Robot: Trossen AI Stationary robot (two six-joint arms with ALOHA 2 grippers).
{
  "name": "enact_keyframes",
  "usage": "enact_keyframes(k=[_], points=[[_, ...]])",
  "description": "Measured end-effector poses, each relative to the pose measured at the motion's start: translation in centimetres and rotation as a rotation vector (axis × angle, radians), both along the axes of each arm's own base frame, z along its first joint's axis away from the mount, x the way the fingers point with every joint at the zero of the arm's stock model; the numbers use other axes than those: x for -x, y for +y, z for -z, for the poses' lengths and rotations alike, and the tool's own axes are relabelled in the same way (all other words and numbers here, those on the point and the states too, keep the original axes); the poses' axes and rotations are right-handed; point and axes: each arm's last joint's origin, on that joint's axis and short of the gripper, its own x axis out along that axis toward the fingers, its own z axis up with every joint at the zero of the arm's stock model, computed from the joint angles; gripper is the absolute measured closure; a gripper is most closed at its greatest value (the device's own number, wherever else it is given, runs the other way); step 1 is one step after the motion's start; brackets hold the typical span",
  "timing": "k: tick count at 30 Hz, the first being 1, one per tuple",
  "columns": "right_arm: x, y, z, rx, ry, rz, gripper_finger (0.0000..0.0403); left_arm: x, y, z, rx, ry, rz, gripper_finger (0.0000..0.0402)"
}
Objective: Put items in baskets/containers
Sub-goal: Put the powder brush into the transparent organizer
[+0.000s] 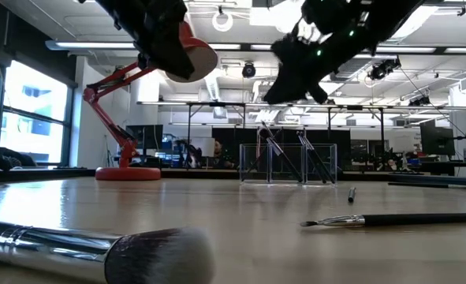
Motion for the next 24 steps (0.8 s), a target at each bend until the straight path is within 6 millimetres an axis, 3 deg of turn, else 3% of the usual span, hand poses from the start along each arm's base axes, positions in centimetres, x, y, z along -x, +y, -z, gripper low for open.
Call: enact_keyframes(k=[9, 17, 24], points=[[3.3, 3.2, -3.4, -0.047, -0.008, -0.063, 0.0348, -0.3, -1.4, 0.0, 0.010, -0.016, 0.056, 0.0276], [3.7, 6.0, -3.2, -0.045, 0.066, -0.175, 0.0391, -0.6, -3.2, 0.0, -0.005, -0.027, 0.107, 0.0276], [3.7, 6.7, -3.1, -0.045, 0.084, -0.206, 0.0399, -0.3, -6.4, -0.1, -0.018, -0.030, 0.212, 0.0276]])
